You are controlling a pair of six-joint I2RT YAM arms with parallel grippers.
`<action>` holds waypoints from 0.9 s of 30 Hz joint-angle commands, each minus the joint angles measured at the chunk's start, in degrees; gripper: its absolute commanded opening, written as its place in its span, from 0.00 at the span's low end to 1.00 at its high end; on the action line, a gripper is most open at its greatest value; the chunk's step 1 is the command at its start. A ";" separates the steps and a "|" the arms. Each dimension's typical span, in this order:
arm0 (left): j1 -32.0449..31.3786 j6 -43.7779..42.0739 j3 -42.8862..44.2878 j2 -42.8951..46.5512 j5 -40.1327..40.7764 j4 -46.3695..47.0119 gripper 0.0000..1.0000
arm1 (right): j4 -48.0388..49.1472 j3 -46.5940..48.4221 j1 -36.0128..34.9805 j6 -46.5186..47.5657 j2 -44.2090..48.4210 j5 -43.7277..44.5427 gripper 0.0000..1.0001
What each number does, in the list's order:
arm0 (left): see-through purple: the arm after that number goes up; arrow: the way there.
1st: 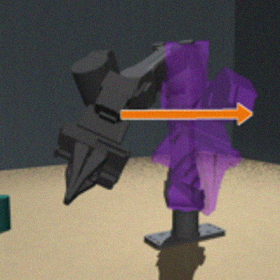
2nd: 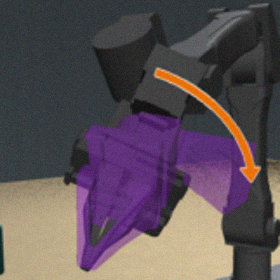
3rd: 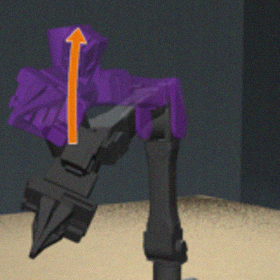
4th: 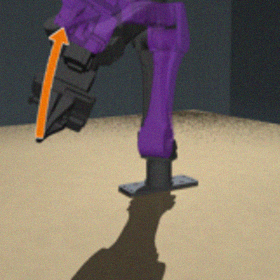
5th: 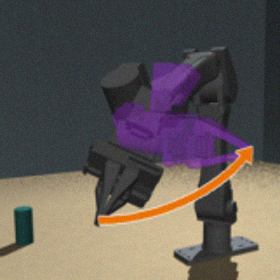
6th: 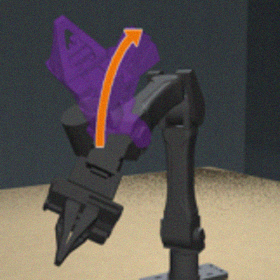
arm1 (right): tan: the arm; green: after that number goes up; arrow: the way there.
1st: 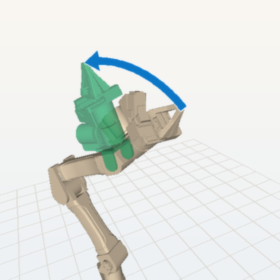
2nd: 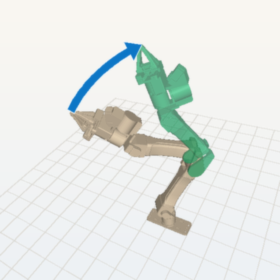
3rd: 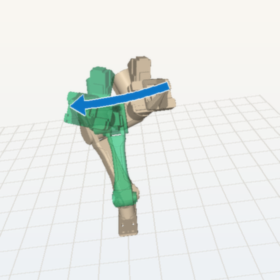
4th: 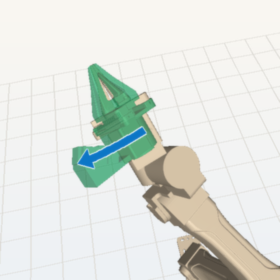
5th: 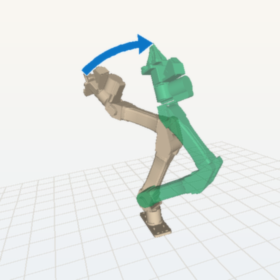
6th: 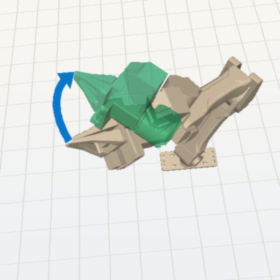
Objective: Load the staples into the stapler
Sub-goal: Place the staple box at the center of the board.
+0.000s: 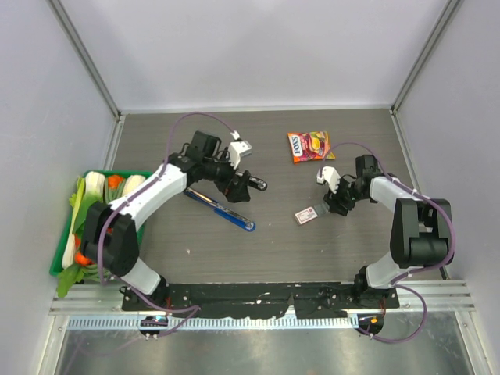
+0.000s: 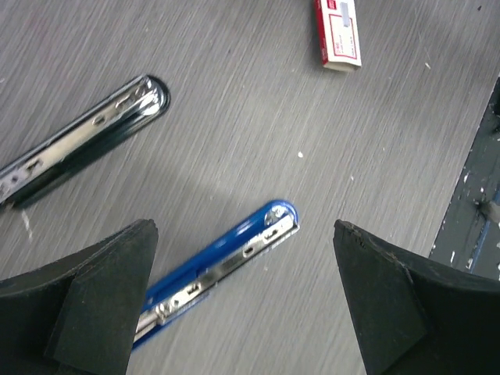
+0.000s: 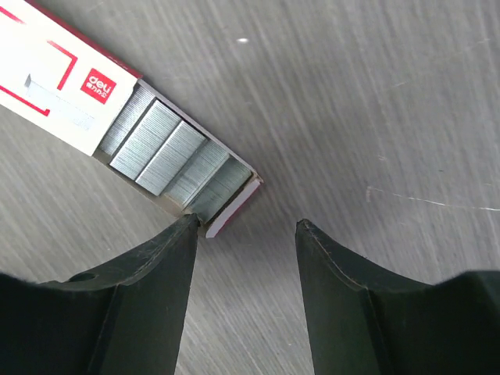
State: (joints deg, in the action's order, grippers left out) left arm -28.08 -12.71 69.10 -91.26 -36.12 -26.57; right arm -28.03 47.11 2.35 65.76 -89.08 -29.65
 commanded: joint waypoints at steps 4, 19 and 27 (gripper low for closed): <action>5.40 -5.83 -0.55 11.01 2.01 -11.48 1.00 | 5.71 0.70 -0.06 -4.93 6.19 -1.63 0.58; 16.38 -7.24 -10.11 32.72 4.74 -20.46 1.00 | 2.80 3.25 -8.41 -21.19 8.75 4.95 0.40; 18.67 -5.05 -16.01 36.86 3.95 -15.27 1.00 | 5.97 3.60 -8.85 -26.38 3.57 12.24 0.34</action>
State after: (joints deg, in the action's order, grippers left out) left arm -10.72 -19.09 53.52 -54.37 -30.92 -45.21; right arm -24.05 50.52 -6.63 42.94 -83.72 -22.41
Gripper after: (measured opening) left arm 0.996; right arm 0.347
